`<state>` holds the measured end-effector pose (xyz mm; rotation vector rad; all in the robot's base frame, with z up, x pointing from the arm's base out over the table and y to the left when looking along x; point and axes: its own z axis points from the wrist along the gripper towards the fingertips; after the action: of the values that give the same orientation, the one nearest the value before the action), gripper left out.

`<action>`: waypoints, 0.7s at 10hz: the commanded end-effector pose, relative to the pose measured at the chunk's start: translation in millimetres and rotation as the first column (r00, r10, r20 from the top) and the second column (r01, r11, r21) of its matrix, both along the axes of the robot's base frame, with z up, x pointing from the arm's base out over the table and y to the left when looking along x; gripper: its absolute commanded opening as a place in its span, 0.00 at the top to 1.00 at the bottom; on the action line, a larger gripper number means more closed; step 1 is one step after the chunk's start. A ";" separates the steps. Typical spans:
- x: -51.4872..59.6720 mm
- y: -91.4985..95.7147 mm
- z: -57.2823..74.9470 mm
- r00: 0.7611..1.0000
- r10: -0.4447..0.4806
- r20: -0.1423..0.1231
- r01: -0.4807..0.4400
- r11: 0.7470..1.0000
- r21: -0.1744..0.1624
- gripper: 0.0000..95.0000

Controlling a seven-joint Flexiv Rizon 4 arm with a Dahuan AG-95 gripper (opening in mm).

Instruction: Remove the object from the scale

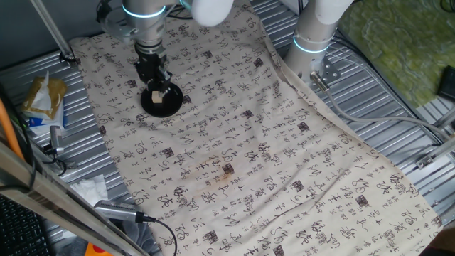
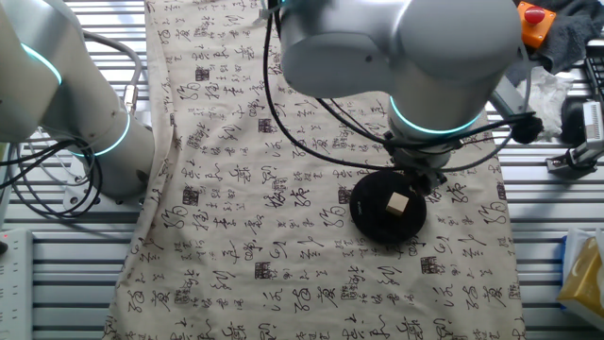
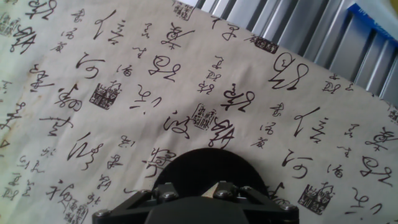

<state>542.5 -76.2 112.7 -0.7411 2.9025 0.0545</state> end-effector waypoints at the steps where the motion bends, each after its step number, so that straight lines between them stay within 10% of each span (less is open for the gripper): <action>1: -3.5 -0.1 -1.6 1.000 0.021 -0.007 -0.021 1.000 -0.005 0.60; 7: -22.0 -10.9 -2.3 0.998 0.061 -0.010 -0.061 0.998 -0.017 0.60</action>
<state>518.2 -88.5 110.5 -0.8376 2.8911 0.0375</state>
